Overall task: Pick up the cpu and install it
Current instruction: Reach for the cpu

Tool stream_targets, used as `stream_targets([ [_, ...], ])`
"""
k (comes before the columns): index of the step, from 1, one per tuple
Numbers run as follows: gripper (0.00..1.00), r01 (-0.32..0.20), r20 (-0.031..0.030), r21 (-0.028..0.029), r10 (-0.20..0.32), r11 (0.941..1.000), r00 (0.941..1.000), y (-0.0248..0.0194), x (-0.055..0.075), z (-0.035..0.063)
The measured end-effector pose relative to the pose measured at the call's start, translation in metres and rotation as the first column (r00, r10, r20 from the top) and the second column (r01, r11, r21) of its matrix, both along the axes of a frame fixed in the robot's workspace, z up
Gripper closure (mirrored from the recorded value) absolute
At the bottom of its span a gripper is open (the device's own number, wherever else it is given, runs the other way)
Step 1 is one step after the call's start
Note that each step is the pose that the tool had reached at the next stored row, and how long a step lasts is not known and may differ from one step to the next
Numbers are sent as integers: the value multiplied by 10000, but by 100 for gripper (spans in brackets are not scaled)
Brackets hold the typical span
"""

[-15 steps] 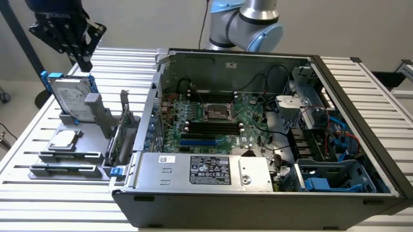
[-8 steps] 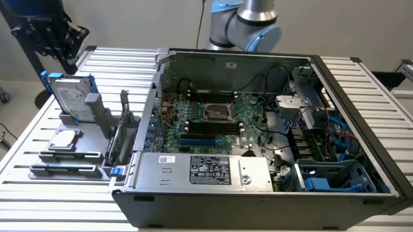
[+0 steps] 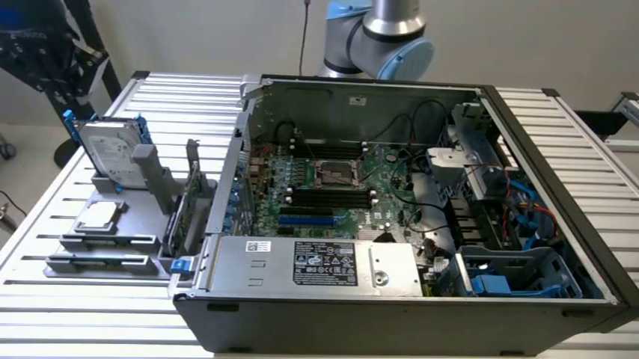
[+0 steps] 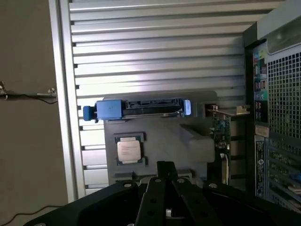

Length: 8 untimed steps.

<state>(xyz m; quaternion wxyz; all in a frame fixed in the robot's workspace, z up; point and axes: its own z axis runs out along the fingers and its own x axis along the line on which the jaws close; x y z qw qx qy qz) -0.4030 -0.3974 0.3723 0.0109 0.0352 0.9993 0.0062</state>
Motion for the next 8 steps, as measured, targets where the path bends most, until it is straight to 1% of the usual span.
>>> stream_targets([
  [5,89,1,0,-57,-1,10000,10000,0,-226,-51],
  [8,89,0,0,-68,0,10000,10000,0,-365,-91],
])
